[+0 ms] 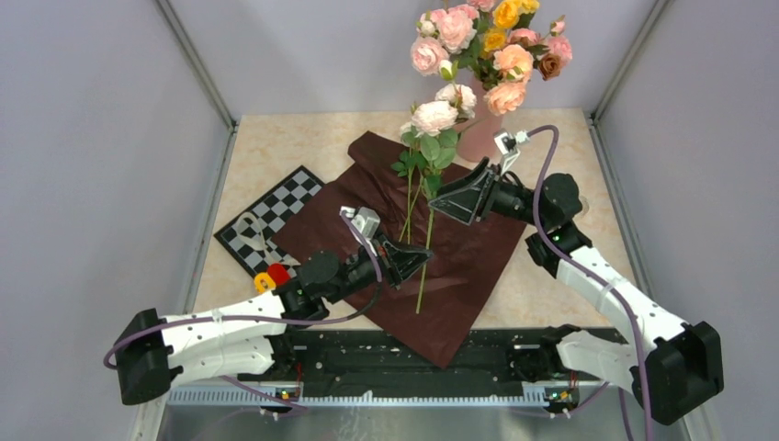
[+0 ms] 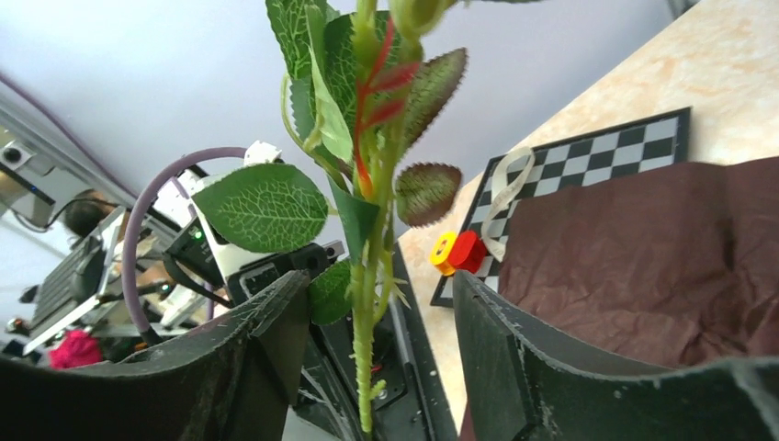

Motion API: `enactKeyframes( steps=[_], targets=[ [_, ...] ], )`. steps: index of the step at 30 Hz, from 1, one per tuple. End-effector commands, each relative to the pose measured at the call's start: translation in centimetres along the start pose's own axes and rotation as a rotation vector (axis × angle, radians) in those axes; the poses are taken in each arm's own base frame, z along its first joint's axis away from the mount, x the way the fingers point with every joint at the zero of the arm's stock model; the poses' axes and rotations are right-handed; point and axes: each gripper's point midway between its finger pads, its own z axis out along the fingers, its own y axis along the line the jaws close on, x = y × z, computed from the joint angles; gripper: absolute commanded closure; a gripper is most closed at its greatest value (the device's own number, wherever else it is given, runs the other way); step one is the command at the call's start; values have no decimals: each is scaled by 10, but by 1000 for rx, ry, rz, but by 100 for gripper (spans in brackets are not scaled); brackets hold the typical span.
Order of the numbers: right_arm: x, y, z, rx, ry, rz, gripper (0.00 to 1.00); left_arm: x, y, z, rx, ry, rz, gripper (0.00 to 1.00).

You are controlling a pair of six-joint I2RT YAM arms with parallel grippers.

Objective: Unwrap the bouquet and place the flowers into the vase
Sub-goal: Pick up the fake flower from the wrapping paper.

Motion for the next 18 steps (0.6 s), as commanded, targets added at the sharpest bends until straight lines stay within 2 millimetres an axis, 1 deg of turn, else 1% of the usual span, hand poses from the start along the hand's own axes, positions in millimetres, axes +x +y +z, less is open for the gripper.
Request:
enactKeyframes(
  steps=[1, 3, 5, 7, 9, 11, 13, 15, 16, 17, 18],
  targets=[
    [-16, 34, 10, -124, -11, -67, 42, -11, -5, -2, 9, -35, 36, 100],
    [-17, 39, 12, -146, -13, -69, 46, -12, -5, -3, 5, -37, 39, 100],
    [-18, 42, 13, -152, -15, -76, 54, -12, -4, -3, 0, -35, 44, 100],
    [-20, 41, 13, -147, -20, -79, 64, -10, -3, -3, -1, -29, 46, 100],
    [-21, 40, 13, -139, -24, -80, 77, -9, -3, -2, -4, -22, 46, 100],
    [-20, 38, 13, -128, -26, -85, 90, -6, 2, 0, -32, -4, 49, 100],
    [-21, 37, 13, -112, -30, -96, 100, -5, 8, 2, -67, 15, 63, 100],
    [-24, 38, 11, -95, -38, -117, 100, -6, 14, 2, -105, 20, 82, 99],
    [-26, 39, 10, -82, -41, -130, 100, -9, 17, 3, -123, 13, 89, 92],
    [-27, 40, 9, -68, -42, -154, 100, -11, 19, 3, -137, 8, 93, 82],
    [-29, 41, 8, -49, -40, -177, 100, -13, 22, 3, -159, 6, 95, 67]
  ],
)
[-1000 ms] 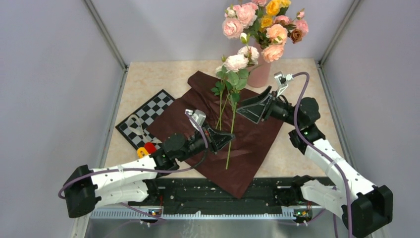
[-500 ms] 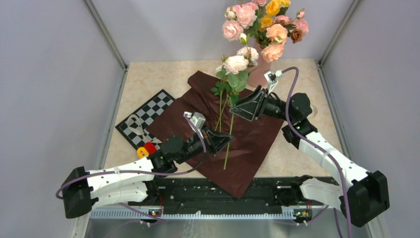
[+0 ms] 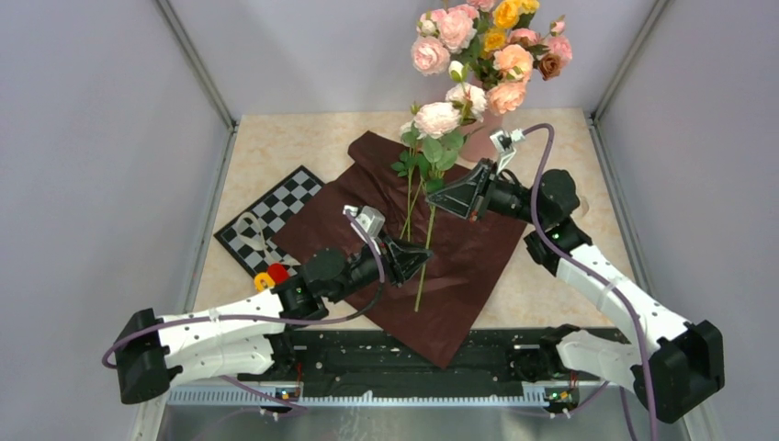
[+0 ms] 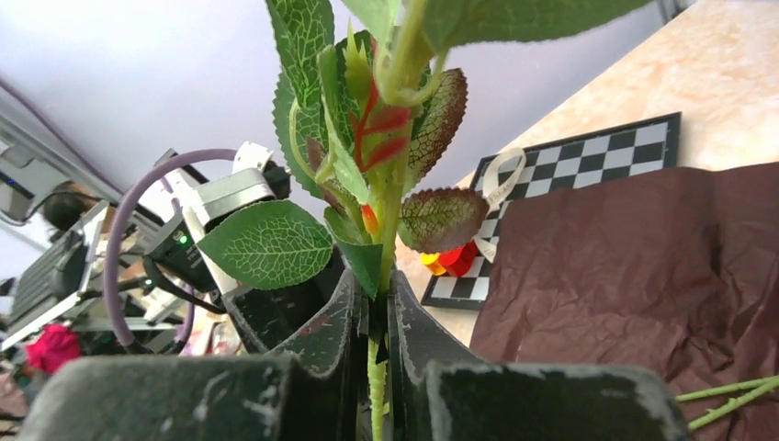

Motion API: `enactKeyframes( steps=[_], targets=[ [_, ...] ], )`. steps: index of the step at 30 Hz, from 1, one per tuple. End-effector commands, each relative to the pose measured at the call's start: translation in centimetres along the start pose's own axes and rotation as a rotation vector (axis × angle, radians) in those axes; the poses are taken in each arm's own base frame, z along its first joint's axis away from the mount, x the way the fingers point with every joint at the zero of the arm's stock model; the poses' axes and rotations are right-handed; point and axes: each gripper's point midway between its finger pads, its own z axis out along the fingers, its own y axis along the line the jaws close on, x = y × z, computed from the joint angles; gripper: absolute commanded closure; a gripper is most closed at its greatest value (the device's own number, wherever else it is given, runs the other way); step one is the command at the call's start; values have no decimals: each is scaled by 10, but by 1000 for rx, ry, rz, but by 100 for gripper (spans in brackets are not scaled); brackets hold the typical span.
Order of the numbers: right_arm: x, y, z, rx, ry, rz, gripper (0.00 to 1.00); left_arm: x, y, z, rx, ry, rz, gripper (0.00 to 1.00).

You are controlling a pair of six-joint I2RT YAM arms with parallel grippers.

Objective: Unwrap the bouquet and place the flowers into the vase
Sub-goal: Pick up the fake flower from the wrapping paper.

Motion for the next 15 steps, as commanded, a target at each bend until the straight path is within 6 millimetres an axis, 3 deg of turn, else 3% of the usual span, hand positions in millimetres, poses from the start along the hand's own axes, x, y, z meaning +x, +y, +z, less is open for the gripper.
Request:
enactKeyframes(
  steps=[1, 4, 7, 11, 15],
  targets=[
    [-35, 40, -5, -12, -63, -201, 100, -19, 14, 3, -110, -32, 37, 53],
    [-51, 50, -16, 57, -87, -319, 100, -20, 27, 1, -194, -2, 69, 24],
    [-68, 64, -31, 113, -123, -406, 100, -24, 34, -2, -240, 30, 108, 5],
    [-84, 81, -46, 172, -141, -479, 100, -33, 47, -5, -283, 61, 122, 1],
    [-122, 63, -64, 422, -207, -518, 100, -35, 82, -12, -374, 174, 161, 1]
  ],
)
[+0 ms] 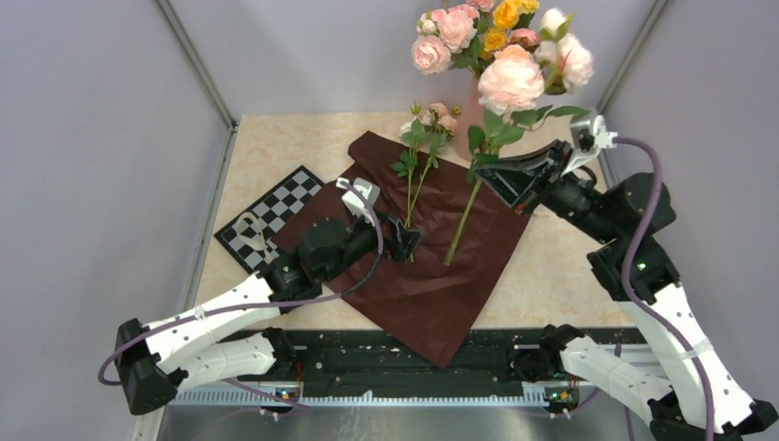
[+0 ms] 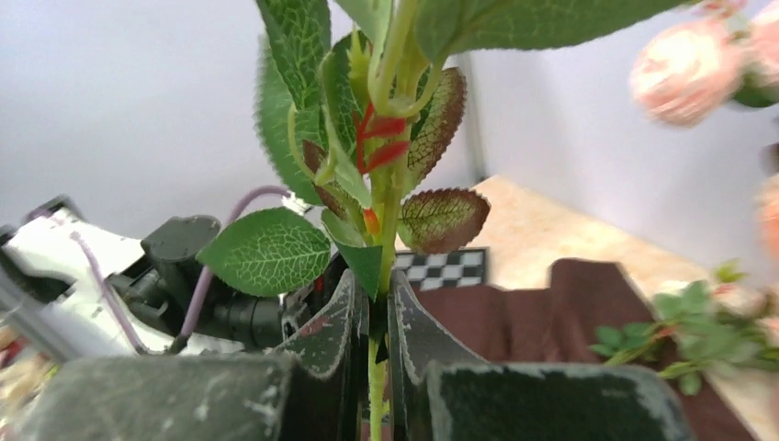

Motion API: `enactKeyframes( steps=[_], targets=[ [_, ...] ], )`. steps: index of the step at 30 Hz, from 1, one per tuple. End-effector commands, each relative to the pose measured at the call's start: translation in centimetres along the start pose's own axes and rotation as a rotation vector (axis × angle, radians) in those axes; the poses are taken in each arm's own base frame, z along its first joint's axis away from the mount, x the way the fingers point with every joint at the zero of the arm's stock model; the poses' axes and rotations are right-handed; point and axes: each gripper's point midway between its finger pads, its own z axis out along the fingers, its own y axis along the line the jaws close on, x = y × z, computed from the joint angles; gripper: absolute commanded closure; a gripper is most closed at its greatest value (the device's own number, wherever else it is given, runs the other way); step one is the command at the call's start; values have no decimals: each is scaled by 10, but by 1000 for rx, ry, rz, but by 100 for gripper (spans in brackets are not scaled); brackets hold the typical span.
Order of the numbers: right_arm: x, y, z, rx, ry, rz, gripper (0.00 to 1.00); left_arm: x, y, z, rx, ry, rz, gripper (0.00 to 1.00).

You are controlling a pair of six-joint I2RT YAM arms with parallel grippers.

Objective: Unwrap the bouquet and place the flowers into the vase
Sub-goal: Pick up the fake flower from the wrapping paper, then insert the fake flower into the vase.

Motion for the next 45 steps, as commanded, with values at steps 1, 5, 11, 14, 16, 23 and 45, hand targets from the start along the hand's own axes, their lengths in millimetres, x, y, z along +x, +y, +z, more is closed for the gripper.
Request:
enactKeyframes(
  steps=[1, 5, 11, 14, 16, 23, 45],
  targets=[
    [-31, -47, -12, 329, 9, -106, 100, -1, 46, -1, -139, 134, 83, 1],
    [-60, -90, -29, 617, -33, -163, 100, -13, 97, -9, -275, 177, 97, 1],
    [-92, -136, -56, 921, -100, -313, 100, -44, 145, -34, -398, 200, 107, 1],
    [-105, -158, -63, 1000, -150, -321, 100, -58, 178, -54, -531, 225, 117, 1],
    [-111, -175, -67, 1022, -186, -304, 100, -63, 195, -66, -575, 212, 101, 1],
    [-145, -232, -97, 1114, -390, -327, 100, -73, 235, -88, -691, 123, 43, 1],
    [-181, -316, -85, 762, -726, -306, 100, -71, 267, -104, -728, 88, 11, 1]
  ],
)
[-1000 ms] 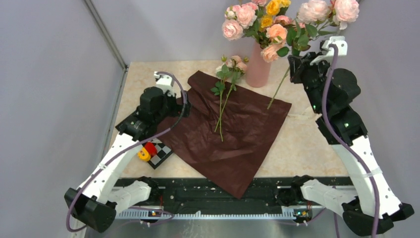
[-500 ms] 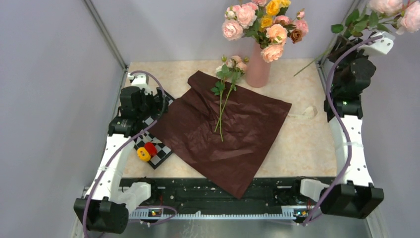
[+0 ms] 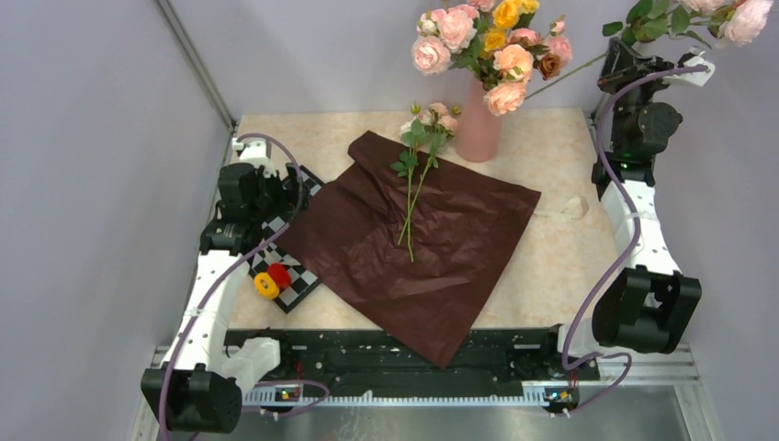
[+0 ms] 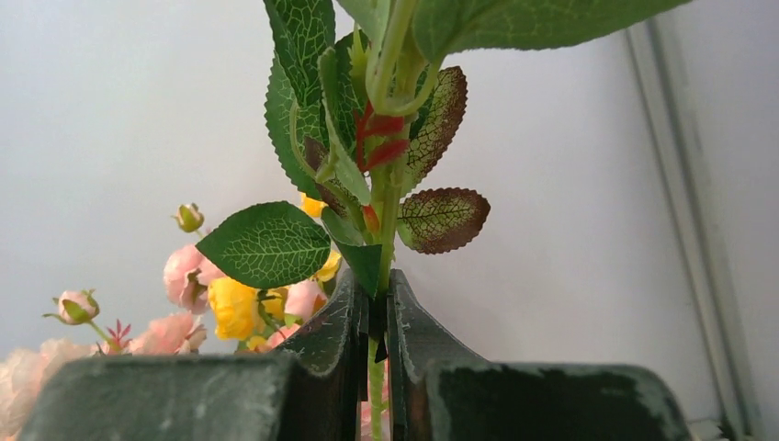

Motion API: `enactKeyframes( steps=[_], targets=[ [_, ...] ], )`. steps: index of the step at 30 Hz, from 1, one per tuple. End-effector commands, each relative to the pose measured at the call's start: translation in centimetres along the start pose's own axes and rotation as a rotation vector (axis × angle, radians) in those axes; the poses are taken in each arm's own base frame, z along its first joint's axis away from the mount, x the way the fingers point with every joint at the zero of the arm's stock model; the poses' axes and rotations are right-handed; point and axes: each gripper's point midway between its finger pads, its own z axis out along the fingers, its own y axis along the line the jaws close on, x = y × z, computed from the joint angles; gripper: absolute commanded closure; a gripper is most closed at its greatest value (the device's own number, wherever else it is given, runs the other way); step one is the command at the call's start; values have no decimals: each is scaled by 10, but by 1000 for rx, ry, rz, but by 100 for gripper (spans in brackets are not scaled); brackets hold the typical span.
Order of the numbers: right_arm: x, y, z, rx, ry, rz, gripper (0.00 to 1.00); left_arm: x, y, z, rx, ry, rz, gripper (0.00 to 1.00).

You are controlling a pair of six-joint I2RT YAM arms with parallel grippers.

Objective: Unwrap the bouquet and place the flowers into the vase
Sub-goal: Insert the fake flower into the vase.

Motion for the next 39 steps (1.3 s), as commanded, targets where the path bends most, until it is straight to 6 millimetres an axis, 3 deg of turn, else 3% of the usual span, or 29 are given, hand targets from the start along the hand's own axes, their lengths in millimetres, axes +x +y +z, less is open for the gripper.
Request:
enactKeyframes(
  steps=[1, 10, 21, 32, 39],
  targets=[
    [-36, 37, 11, -180, -129, 56, 100, -15, -1, 0, 19, -60, 14, 1],
    [-19, 53, 22, -237, -136, 95, 100, -15, 5, 0, 4, -63, 15, 1],
    [-23, 72, 33, -264, -167, 44, 100, -17, 6, -3, -3, -83, 14, 1],
    [5, 73, 44, -240, -125, -70, 100, -20, 15, -4, -30, -94, -2, 1],
    [21, 72, 49, -254, -110, -54, 100, -20, 17, -4, -36, -95, -4, 1]
  ],
)
